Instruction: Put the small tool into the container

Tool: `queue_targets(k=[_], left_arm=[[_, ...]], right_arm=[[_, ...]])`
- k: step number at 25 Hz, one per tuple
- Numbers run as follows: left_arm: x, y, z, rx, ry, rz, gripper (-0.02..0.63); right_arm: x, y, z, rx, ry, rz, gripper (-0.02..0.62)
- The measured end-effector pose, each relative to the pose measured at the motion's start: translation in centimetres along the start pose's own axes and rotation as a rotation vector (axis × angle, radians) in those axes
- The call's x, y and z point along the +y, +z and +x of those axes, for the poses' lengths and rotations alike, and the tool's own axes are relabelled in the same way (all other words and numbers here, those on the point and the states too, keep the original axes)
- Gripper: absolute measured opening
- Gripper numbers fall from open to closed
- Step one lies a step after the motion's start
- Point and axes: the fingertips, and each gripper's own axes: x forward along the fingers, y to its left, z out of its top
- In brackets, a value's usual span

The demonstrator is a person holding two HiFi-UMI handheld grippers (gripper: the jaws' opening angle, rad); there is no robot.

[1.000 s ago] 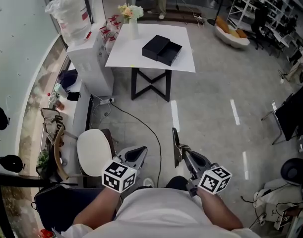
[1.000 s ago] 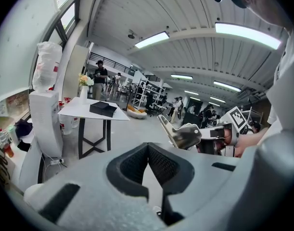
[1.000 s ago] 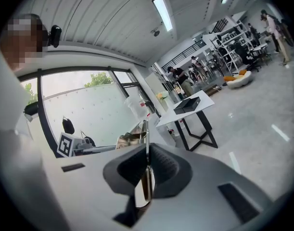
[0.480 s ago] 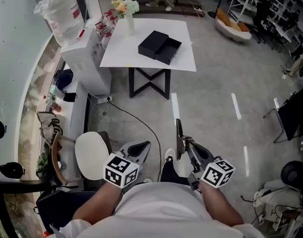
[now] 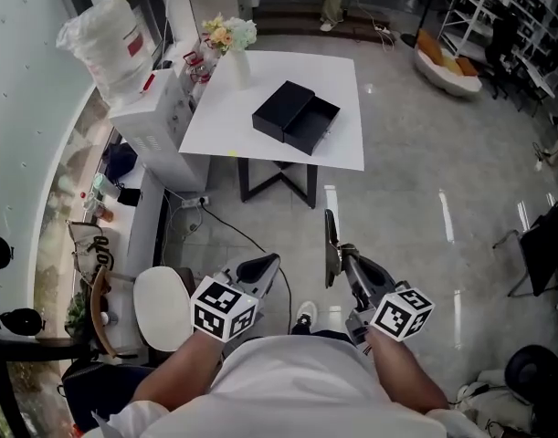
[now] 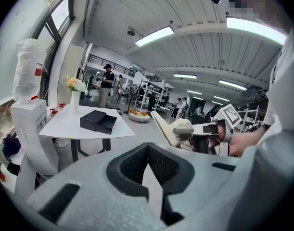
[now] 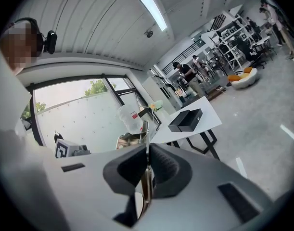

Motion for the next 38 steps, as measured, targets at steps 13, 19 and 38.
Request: queue_targets(k=[13,19,38], left_arm=[[1.0,1.8,9.6,0.058,0.05,-0.023,0.008],[1.9,3.2,11.4,0.057,0.061,-0.018,0.008],[11.8,7.3,16.3,0.043,0.009,-0.019,0.008]], right_arm=[[-8.4,4.4,4.5,0.061,0.063,0.033,0.011],[-10.0,4.9,5.6,0.067,0.068,0.055,0.011],[-12.6,8.8,15.0,0.065,0.008,0.057,0.011]])
